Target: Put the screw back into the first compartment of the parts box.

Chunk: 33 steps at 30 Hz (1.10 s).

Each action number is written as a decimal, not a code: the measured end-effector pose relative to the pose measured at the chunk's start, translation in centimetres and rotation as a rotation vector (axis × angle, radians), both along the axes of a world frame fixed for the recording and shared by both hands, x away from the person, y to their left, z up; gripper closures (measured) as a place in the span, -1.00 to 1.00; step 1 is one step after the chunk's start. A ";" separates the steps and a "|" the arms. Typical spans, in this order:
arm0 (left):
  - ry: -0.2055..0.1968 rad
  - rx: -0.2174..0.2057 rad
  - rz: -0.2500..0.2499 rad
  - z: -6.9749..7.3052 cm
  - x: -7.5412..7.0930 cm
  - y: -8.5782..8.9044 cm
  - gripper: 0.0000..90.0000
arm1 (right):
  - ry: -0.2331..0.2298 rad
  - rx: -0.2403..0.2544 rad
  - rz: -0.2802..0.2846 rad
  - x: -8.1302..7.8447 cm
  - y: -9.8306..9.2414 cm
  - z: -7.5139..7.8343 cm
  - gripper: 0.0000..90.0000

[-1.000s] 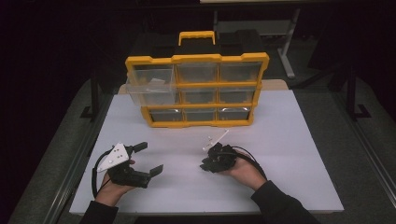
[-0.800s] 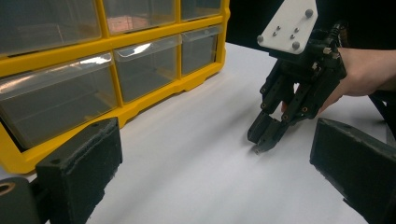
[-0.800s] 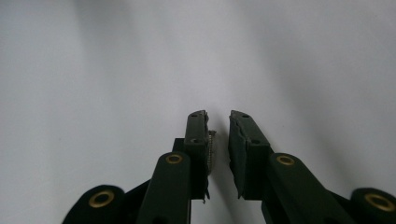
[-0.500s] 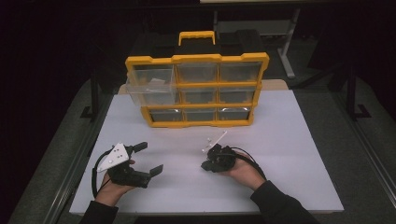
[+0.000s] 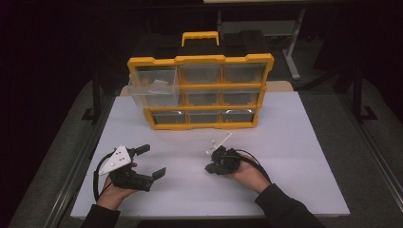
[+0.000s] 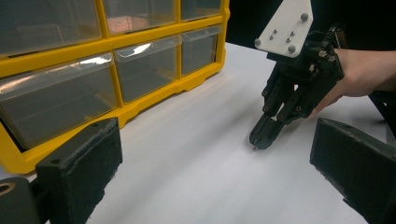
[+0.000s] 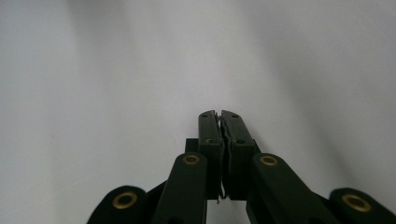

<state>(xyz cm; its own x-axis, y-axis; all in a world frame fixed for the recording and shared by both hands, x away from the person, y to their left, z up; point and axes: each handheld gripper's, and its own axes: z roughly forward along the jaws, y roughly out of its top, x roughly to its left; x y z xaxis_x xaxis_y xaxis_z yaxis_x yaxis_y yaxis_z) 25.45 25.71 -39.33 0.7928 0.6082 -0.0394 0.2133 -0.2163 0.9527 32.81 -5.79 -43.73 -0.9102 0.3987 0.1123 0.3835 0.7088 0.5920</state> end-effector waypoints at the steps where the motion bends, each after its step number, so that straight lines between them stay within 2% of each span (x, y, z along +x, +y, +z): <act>1: 0.001 -0.001 0.001 0.0 0.0 0.0 -0.96 | -0.001 0.002 0.000 0.0 0.0 0.1 0.94; 6: 0.000 0.001 0.000 0.0 0.0 0.0 -0.96 | 0.016 0.014 -0.013 -0.1 -0.1 0.7 0.94; 12: -0.002 -0.003 -0.002 0.0 0.0 -0.1 -0.96 | 0.008 0.027 -0.009 0.1 -0.5 1.5 0.94; 21: 0.000 -0.006 0.003 0.0 0.0 -0.1 -0.96 | 0.023 0.055 -0.025 0.2 -1.0 2.9 0.94; 23: -0.001 -0.008 0.002 0.0 0.0 -0.1 -0.96 | 0.011 0.057 -0.020 0.3 -1.1 3.2 0.94; 25: 0.000 -0.007 0.002 0.0 0.0 -0.1 -0.96 | 0.031 0.072 -0.030 0.2 -1.1 3.6 0.94; 29: -0.001 -0.007 0.003 0.0 0.0 -0.1 -0.96 | 0.016 0.072 -0.013 0.4 -1.2 4.2 0.94; 32: 0.002 -0.009 0.005 0.0 0.0 0.0 -0.96 | 0.034 0.092 -0.011 0.4 -1.2 4.7 0.94; 33: 0.001 -0.010 0.005 0.0 0.0 0.0 -0.96 | 0.026 0.087 -0.007 0.4 -1.2 5.0 0.94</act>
<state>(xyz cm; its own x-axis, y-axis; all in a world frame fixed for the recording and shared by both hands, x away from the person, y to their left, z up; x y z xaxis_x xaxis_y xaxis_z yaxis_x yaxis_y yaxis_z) 25.46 25.67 -39.34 0.7898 0.6117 -0.0460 0.2153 -0.2062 0.9545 33.23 -7.01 -38.78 -0.9036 0.3931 0.1704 0.4046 0.6520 0.6412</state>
